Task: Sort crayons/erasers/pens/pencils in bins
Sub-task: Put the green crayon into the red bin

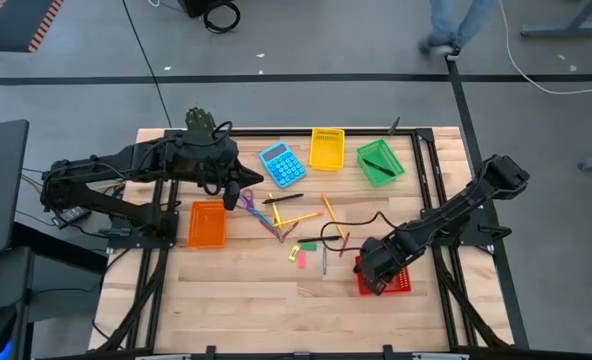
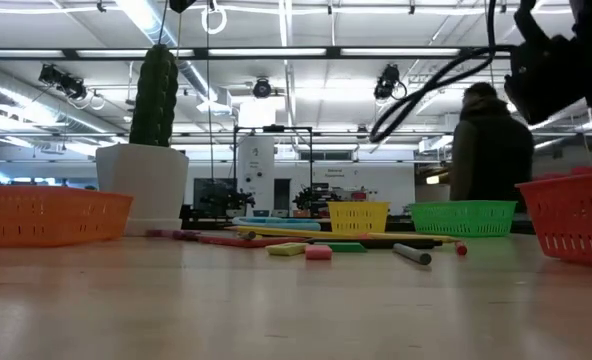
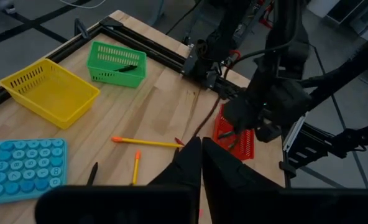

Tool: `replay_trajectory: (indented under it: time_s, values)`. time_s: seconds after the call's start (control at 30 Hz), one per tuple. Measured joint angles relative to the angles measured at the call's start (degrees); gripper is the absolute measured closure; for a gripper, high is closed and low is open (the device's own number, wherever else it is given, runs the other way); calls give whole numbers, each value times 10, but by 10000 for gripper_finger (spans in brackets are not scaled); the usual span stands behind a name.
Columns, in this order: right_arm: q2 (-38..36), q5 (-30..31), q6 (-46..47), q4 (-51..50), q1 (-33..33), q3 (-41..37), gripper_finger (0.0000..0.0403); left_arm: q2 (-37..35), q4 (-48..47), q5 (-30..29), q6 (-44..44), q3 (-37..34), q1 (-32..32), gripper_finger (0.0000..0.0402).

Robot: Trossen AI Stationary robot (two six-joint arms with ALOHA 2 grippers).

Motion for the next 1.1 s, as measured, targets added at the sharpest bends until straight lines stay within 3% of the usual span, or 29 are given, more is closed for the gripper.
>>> replay_trajectory:
  time_s: [0.37, 1.1]
  values:
    - [0, 0, -1, 76, -4, -34, 357, 0, 0, 0, 0, 0, 0, 381]
    - [0, 2, 12, 132, -4, -97, 357, 0, -1, 0, -15, 0, 0, 375]
